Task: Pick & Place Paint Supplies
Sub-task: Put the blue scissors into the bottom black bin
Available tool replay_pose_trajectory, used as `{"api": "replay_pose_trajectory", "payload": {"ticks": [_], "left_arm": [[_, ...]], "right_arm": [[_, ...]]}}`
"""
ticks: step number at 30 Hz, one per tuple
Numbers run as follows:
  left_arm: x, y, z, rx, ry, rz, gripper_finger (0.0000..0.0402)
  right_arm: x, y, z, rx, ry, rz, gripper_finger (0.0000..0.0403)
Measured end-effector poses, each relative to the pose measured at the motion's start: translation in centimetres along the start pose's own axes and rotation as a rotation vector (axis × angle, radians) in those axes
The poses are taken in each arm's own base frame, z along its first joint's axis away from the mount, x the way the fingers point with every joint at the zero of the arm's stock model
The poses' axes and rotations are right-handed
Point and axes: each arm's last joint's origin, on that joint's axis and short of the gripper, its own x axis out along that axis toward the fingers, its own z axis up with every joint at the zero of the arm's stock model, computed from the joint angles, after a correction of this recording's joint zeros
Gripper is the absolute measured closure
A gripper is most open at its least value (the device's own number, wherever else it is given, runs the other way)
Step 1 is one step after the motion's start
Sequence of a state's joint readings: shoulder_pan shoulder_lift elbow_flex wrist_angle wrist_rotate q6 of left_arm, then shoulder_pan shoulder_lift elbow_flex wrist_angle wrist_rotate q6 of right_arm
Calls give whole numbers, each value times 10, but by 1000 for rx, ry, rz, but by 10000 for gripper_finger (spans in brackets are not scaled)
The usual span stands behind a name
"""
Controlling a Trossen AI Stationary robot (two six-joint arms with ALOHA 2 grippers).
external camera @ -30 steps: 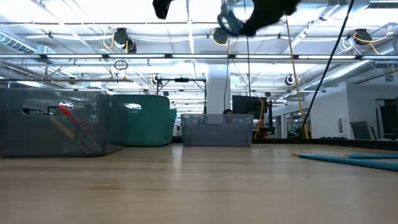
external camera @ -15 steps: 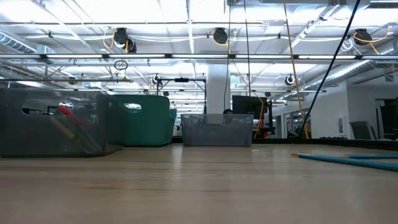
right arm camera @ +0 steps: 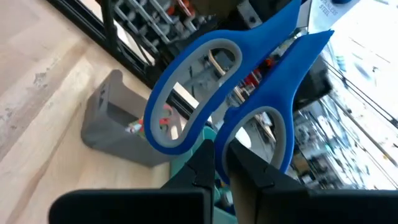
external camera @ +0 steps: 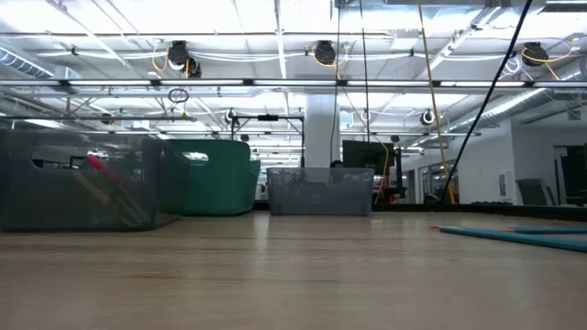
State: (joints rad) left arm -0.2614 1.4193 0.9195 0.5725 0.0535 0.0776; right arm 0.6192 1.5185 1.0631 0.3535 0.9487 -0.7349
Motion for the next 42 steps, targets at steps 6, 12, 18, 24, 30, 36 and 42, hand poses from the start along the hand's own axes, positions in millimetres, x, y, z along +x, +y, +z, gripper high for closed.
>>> {"api": "replay_pose_trajectory", "payload": {"ticks": [6, 12, 18, 24, 30, 36, 42], "left_arm": [[0, -3, 1, 30, -16, -108, 70], [3, -3, -6, 30, 10, -121, 87], [10, -3, -15, 30, 14, -109, 107], [14, -2, -17, 34, -27, -130, 149], [14, -3, -15, 5, -45, -155, 223], [13, -3, -15, -14, -43, -155, 271], [11, -2, -12, -24, -43, -139, 271]], "right_arm": [[16, -4, -13, 26, -45, 57, 391], [23, -9, -13, 110, -118, 108, 391], [26, -10, -14, 139, -126, 117, 390], [26, -9, -14, 138, -141, 142, 390], [26, -9, -14, 136, -153, 160, 390], [26, -9, -15, 137, -150, 164, 389], [27, -9, -16, 232, -125, 163, 366]]}}
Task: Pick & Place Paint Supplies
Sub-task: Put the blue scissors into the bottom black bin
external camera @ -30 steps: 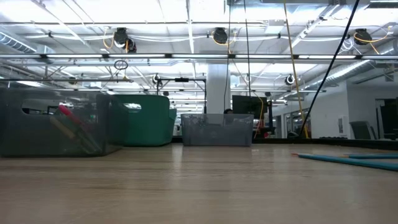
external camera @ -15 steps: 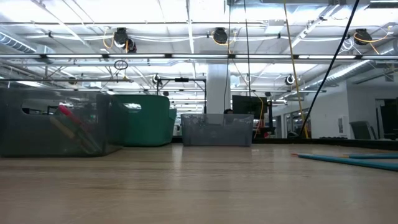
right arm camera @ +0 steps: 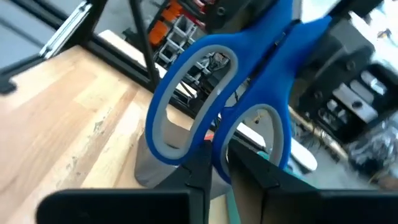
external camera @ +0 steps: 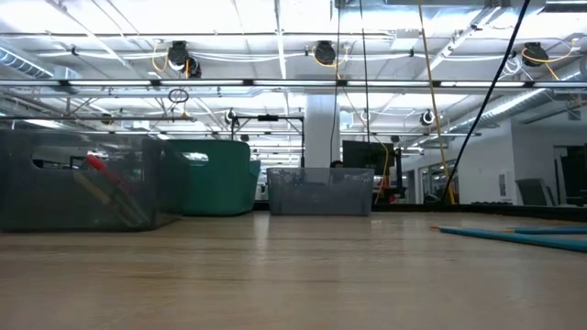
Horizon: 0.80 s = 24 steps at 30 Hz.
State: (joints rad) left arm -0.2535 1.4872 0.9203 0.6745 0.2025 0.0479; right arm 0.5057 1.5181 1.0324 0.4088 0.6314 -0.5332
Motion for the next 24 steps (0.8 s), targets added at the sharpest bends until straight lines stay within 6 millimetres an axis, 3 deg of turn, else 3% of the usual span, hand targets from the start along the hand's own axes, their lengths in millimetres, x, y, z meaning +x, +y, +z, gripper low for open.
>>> {"api": "replay_pose_trajectory", "payload": {"ticks": [9, 17, 24], "left_arm": [[-23, -1, 16, -14, 139, 142, 277], [-33, 1, 6, -8, 321, 319, 277], [-40, 5, -11, 31, 503, 528, 277]], "right_arm": [[0, -4, -1, 263, 23, -52, 271], [5, -8, -9, 321, 75, -61, 183], [16, -29, -11, 500, 13, -151, 146]]}}
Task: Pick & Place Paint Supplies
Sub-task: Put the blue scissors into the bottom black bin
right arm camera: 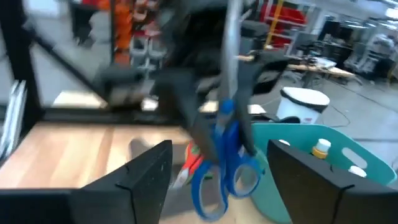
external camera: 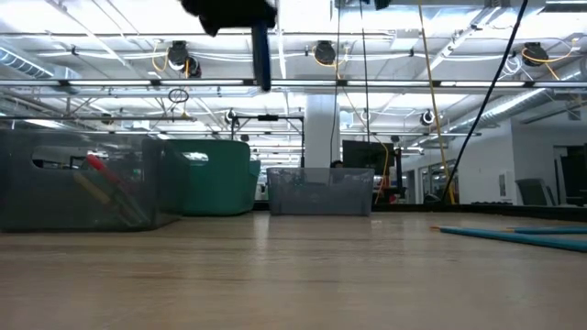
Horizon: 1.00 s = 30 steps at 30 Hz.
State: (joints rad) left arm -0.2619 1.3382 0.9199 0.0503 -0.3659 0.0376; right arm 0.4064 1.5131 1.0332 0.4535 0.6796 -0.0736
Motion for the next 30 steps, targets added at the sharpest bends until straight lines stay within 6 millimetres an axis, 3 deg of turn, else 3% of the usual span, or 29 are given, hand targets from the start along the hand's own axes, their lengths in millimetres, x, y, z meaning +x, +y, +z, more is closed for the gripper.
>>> {"api": "replay_pose_trajectory", "payload": {"ticks": [8, 17, 20, 24, 30], "left_arm": [[18, -3, -18, 42, 99, 98, 279], [40, -4, -33, 36, 144, 137, 279], [41, -4, -34, 37, 150, 137, 280], [41, -4, -35, 32, 150, 153, 280], [41, -4, -34, 11, 146, 162, 281]], "right_arm": [[27, -12, -9, 134, -52, -16, 147], [48, -8, -25, 18, -142, -80, 149], [49, -10, -28, -6, -123, -184, 158], [49, -12, -30, -35, -90, -279, 199], [49, -11, -30, 4, -100, -235, 297]]}}
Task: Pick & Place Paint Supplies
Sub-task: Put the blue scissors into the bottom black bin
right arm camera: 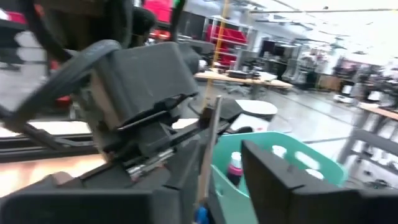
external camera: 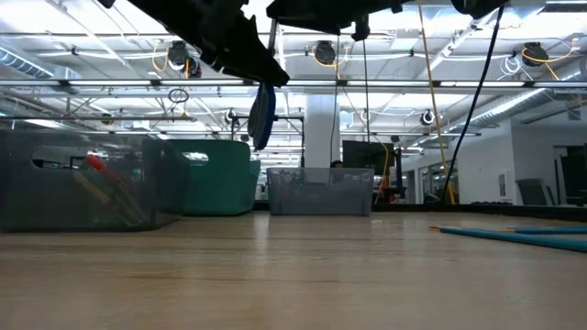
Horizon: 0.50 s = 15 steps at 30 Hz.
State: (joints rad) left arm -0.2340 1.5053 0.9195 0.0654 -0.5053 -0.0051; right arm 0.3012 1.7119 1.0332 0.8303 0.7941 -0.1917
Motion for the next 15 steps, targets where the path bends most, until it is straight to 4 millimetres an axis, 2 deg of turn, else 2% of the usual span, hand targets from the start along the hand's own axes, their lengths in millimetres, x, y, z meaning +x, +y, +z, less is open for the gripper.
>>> {"api": "replay_pose_trajectory", "payload": {"ticks": [6, 12, 15], "left_arm": [[0, -1, 0, 4, 1, -11, 281], [0, -1, 0, 1, 4, -6, 278], [-6, -1, 2, 21, -7, -19, 228]], "right_arm": [[1, 2, 0, 24, -13, 104, 388], [2, 1, -1, 2, -9, 104, 396], [-2, 1, 1, -37, 2, 103, 402]]}}
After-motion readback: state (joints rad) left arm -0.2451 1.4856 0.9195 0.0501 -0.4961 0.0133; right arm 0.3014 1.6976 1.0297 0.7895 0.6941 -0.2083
